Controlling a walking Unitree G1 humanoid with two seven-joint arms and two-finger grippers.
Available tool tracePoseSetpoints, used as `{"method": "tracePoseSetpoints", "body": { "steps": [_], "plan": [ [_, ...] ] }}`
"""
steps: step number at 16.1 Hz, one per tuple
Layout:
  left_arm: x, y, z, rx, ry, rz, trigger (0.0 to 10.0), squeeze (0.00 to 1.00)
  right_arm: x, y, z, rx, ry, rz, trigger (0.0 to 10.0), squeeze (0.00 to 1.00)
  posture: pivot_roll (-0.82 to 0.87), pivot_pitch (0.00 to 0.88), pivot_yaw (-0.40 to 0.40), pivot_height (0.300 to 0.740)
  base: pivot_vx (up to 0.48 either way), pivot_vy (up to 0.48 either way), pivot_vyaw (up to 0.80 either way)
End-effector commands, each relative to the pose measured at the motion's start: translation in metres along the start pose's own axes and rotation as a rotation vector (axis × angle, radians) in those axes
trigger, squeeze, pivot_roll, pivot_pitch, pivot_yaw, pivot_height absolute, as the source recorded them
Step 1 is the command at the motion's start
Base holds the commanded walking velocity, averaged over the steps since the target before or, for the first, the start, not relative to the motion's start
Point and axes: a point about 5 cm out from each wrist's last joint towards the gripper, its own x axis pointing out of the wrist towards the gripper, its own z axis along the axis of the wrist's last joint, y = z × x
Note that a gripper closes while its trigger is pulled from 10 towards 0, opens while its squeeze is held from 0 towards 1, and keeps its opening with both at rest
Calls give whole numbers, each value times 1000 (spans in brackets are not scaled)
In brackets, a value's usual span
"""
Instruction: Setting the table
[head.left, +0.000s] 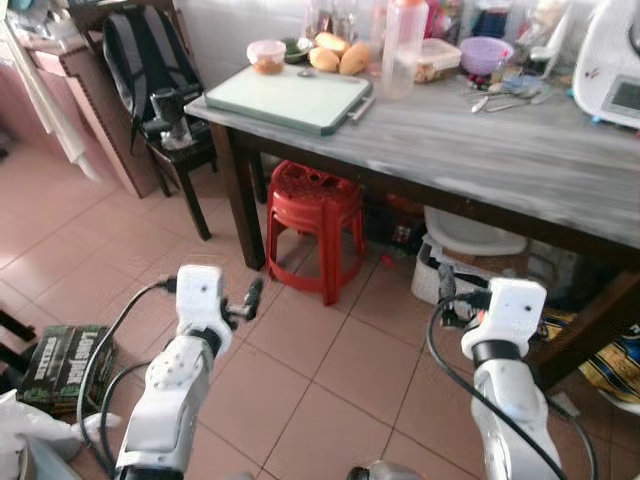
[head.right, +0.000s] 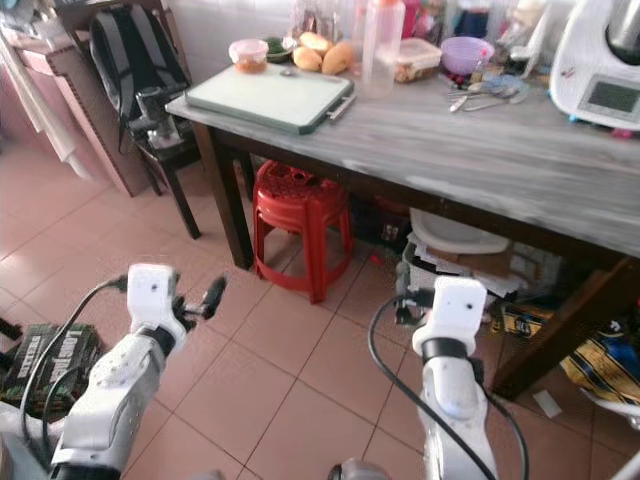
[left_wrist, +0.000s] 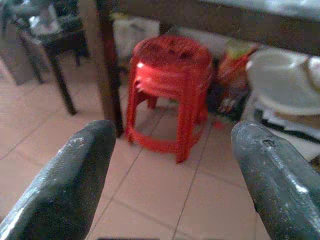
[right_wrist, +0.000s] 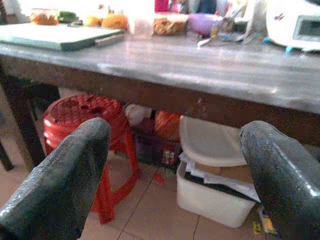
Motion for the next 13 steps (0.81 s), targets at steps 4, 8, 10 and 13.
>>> {"method": "tracePoseSetpoints", "body": {
  "steps": [4, 8, 10, 13],
  "plan": [
    [-9, 6, 2, -103, -56, 106, 10000, 0, -6, -9, -1, -25, 23, 5, 10000, 0, -53, 0, -22, 740, 0, 0, 0],
    [-10, -6, 24, -201, -249, 79, 10000, 0, 5, -5, 12, -19, -9, 50, 10000, 0, -50, 0, -74, 740, 0, 0, 0],
    [-10, -9, 29, -187, -266, 61, 10000, 0, 7, -4, 12, 6, -8, 31, 10000, 0, -49, 0, -59, 740, 0, 0, 0],
    [-7, -10, 27, -149, -233, 40, 10000, 0, 1, -1, 9, 21, 16, 7, 10000, 0, -53, 0, -31, 740, 0, 0, -692]
  ]
}}
